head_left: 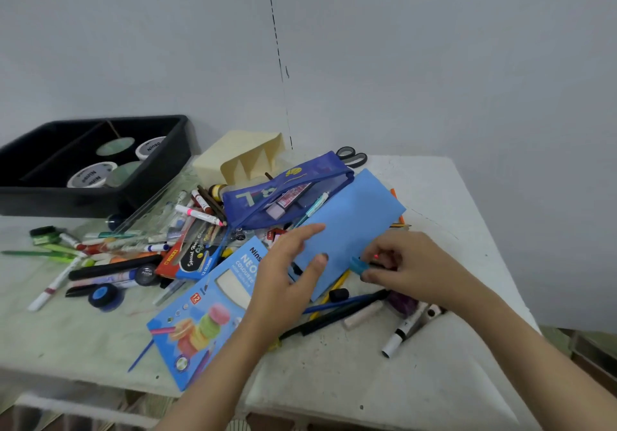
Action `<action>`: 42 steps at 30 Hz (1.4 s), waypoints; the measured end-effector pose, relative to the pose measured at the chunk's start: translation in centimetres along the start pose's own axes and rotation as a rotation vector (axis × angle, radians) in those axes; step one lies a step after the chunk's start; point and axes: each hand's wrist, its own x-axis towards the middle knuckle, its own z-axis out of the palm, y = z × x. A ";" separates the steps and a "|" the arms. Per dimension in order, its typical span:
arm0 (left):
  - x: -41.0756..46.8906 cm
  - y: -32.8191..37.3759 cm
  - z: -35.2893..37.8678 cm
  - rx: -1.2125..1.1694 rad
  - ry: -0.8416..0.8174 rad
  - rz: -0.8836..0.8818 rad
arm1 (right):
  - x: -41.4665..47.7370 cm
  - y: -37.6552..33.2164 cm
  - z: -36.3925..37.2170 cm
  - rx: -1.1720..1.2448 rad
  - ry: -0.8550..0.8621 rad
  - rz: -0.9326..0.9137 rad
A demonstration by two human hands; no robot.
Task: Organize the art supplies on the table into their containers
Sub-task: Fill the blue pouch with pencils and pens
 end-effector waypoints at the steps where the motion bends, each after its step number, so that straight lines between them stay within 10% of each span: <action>1: -0.4 0.7 0.5 -0.216 0.017 -0.114 | -0.2 -0.6 0.0 0.077 0.040 -0.014; 9: -0.8 2.1 2.7 -1.111 0.187 -0.698 | -0.7 -3.2 2.7 0.093 0.152 -0.131; 16: -0.9 1.1 0.9 -1.145 0.398 -0.724 | -0.8 -1.7 5.0 -0.225 0.002 0.080; 42: -0.8 0.3 2.0 -1.109 0.272 -0.732 | -0.2 -1.4 2.7 -0.199 -0.139 0.032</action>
